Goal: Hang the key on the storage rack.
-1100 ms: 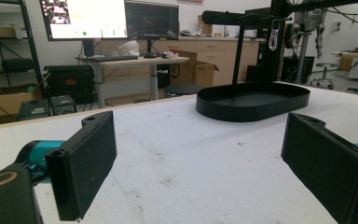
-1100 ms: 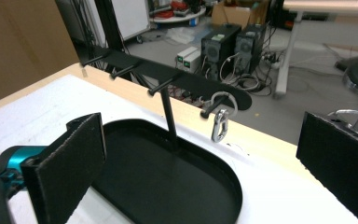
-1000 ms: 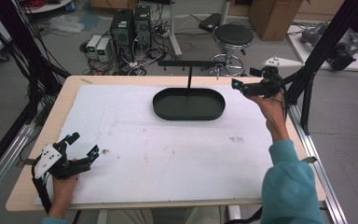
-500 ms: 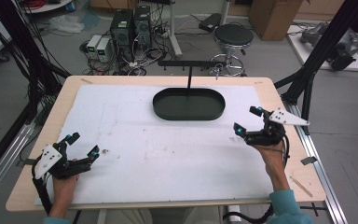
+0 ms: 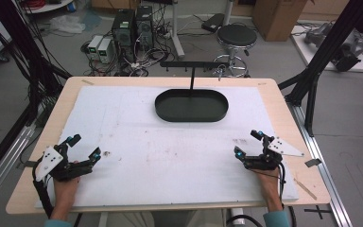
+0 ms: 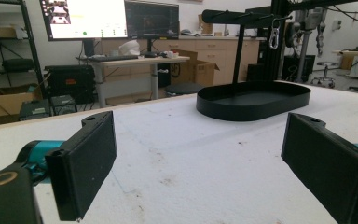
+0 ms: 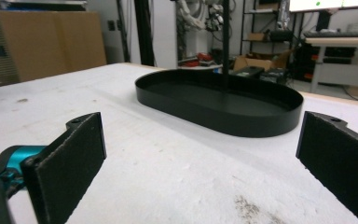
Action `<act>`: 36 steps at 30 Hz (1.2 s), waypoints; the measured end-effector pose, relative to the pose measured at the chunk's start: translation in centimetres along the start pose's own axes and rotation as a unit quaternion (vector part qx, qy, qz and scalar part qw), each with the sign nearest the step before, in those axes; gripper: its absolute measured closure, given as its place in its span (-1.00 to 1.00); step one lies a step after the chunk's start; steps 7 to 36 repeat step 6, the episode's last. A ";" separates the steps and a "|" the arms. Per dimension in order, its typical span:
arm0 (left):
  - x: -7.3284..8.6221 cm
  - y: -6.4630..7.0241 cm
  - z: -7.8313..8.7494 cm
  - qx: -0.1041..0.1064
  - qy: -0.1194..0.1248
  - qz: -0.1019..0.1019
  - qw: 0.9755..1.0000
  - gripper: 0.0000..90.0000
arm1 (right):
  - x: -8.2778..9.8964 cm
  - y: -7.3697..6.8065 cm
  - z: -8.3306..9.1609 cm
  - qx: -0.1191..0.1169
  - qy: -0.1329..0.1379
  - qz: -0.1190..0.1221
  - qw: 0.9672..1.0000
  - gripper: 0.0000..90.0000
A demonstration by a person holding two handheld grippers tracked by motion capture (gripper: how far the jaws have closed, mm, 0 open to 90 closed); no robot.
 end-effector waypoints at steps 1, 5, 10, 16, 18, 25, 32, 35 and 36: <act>0.0 0.0 0.0 0.000 0.000 0.000 1.000 -0.76 | 0.0 0.0 0.1 0.000 0.001 -0.002 1.000 -0.98; 0.0 0.0 0.0 0.000 -0.001 0.000 1.000 -0.76 | 0.2 0.0 0.2 0.007 0.012 -0.001 1.000 -0.98; 0.0 0.0 0.0 0.001 -0.001 -0.001 1.000 -0.76 | 0.2 -0.1 0.3 0.007 0.013 -0.003 1.000 -0.98; 0.0 0.0 0.0 0.001 -0.001 -0.001 1.000 -0.76 | 0.2 -0.1 0.3 0.007 0.013 -0.003 1.000 -0.98; 0.0 0.0 0.0 0.001 -0.001 -0.001 1.000 -0.76 | 0.2 -0.1 0.3 0.007 0.013 -0.003 1.000 -0.98; 0.0 0.0 0.0 0.001 -0.001 -0.001 1.000 -0.76 | 0.2 -0.1 0.3 0.007 0.013 -0.003 1.000 -0.98; 0.0 0.0 0.0 0.001 -0.001 -0.001 1.000 -0.76 | 0.2 -0.1 0.3 0.007 0.013 -0.003 1.000 -0.98; 0.0 0.0 0.0 0.001 -0.001 -0.001 1.000 -0.76 | 0.2 -0.1 0.3 0.007 0.013 -0.003 1.000 -0.98; 0.0 0.0 0.0 0.001 -0.001 -0.001 1.000 -0.76 | 0.2 -0.1 0.3 0.007 0.013 -0.003 1.000 -0.98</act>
Point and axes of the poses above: each handheld gripper's, and its own axes: z roughly backward along the jaws, x roughly out of its underside, y roughly to its right, the point moved 1 cm from there along -z, roughly forward along the jaws, and after that the axes turned 1 degree about y, right-handed, at the moved point
